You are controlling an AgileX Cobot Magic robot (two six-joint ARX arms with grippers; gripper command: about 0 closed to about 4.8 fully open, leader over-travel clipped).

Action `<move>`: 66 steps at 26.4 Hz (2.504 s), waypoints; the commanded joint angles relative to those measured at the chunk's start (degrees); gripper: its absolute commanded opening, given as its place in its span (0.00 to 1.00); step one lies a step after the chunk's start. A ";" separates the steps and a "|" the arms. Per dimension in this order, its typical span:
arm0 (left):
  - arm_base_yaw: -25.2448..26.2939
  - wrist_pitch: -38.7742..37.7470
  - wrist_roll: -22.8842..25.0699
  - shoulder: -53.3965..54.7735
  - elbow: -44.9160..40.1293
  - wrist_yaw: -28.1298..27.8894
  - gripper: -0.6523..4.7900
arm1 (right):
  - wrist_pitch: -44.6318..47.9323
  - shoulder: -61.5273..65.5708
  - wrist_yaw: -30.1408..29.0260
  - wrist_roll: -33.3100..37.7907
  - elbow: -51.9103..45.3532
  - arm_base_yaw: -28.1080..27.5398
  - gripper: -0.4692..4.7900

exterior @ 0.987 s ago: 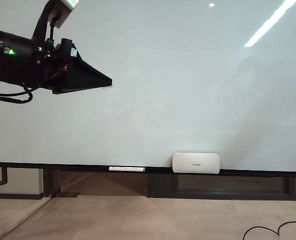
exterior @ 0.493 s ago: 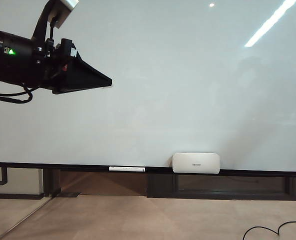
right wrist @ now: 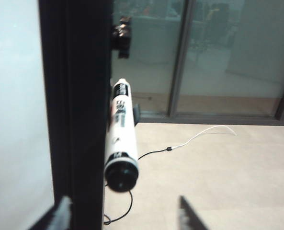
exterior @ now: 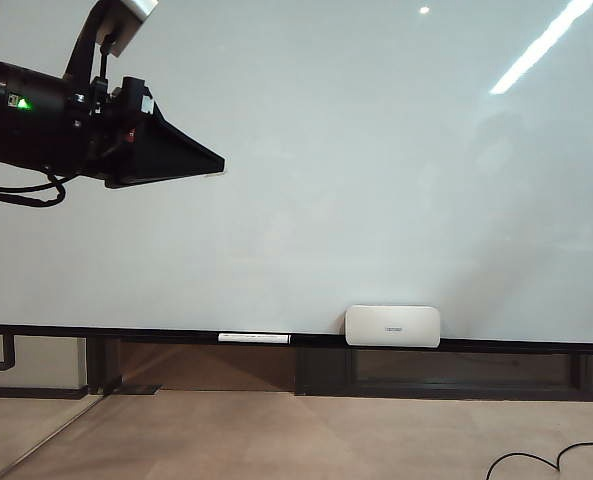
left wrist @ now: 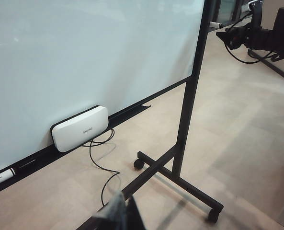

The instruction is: Reach to the right to find the marker pen, pick it up, and write the number 14 on the whiteboard.

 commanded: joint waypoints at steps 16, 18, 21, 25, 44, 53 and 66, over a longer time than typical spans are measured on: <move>-0.09 -2.60 0.20 0.00 0.15 0.09 0.11 | 3.37 -0.24 5.33 -0.17 0.22 2.78 0.60; -0.09 -2.62 0.20 0.00 0.15 0.17 0.11 | 3.78 -0.24 5.44 -0.20 0.24 2.78 0.60; -0.09 -2.49 0.17 0.00 0.17 0.20 0.11 | 3.91 -0.24 7.98 -0.39 0.24 2.78 0.60; -0.09 -2.32 0.11 -0.02 0.17 0.24 0.11 | 3.34 0.13 7.58 -0.76 1.70 2.78 0.60; -0.15 -1.42 -1.57 -0.02 0.17 0.26 0.11 | -3.72 1.22 7.58 -1.44 7.28 2.82 0.60; -0.15 -1.42 -1.53 -0.02 0.17 0.26 0.11 | -3.17 1.49 7.76 -2.40 7.30 2.84 0.57; -0.15 -1.42 -1.49 -0.02 0.17 0.24 0.11 | -2.86 1.49 7.74 -4.24 7.30 2.84 0.47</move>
